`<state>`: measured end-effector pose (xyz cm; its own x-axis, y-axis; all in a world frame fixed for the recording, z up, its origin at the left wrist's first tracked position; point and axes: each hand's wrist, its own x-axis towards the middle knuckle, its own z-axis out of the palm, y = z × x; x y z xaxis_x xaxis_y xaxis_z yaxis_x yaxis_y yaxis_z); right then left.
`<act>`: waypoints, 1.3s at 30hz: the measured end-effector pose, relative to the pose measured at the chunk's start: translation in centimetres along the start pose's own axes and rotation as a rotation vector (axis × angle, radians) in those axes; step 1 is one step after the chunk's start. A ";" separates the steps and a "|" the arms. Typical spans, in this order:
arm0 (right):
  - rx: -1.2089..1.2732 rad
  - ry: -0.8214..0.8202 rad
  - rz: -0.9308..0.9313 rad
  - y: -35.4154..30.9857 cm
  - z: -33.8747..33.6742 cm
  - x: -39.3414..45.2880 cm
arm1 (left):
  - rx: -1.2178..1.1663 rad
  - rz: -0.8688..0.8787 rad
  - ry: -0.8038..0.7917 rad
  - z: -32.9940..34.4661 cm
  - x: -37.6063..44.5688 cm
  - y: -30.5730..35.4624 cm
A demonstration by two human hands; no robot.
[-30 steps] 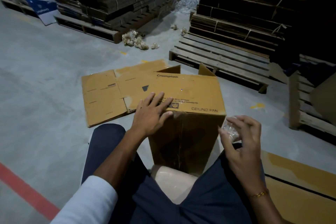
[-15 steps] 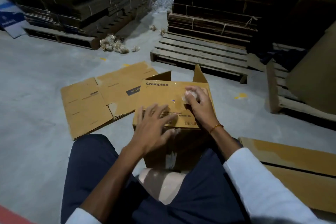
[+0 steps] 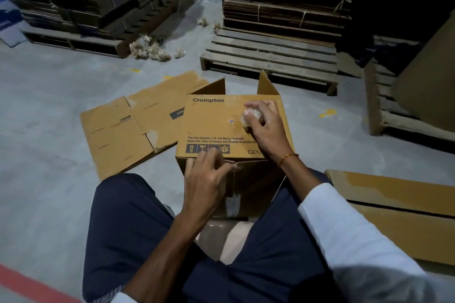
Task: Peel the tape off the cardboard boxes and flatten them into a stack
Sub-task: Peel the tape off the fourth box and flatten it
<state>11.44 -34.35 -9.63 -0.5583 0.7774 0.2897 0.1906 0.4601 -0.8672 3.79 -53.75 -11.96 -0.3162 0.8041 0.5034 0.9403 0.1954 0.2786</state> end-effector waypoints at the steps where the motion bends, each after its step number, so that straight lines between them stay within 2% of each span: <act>1: -0.004 -0.009 -0.008 0.0 0.0 0.0 | -0.043 -0.054 -0.007 -0.1 -0.2 -0.4; 4: -0.041 -0.021 -0.046 0.0 0.3 0.1 | -0.226 -0.171 -0.030 0.0 -1.0 -1.1; 9: -0.067 -0.035 -0.087 -0.1 0.3 -0.1 | -0.301 -0.151 -0.029 -0.2 -2.3 0.5; 14: -0.104 -0.049 -0.107 0.0 0.6 -0.1 | -0.179 -0.121 -0.021 -1.0 -3.2 0.6; 21: -0.111 -0.046 -0.121 0.4 0.1 0.3 | -0.098 -0.065 -0.192 -0.1 -4.9 1.5; 27: -0.039 -0.053 -0.044 -0.2 -0.3 0.4 | 0.017 -0.004 -0.074 -1.1 -4.2 1.7; 30: -0.029 -0.046 -0.004 -0.4 -0.7 0.3 | 0.015 -0.085 -0.014 -1.1 -4.0 1.7; 33: 0.003 -0.074 0.086 -0.6 -1.3 0.7 | 0.046 -0.100 -0.035 -1.2 -4.3 1.5; 36: 0.177 -0.109 0.227 -2.3 -2.4 0.8 | 0.068 -0.091 -0.069 -1.3 -4.5 1.6; 39: 0.225 -0.141 0.182 -6.0 -4.1 -1.1 | 0.082 -0.106 -0.074 -1.2 -4.3 1.6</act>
<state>14.23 -36.23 -3.14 -0.6410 0.7637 0.0764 0.1233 0.2007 -0.9719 6.46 -57.57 -12.66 -0.4067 0.8153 0.4122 0.9103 0.3238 0.2579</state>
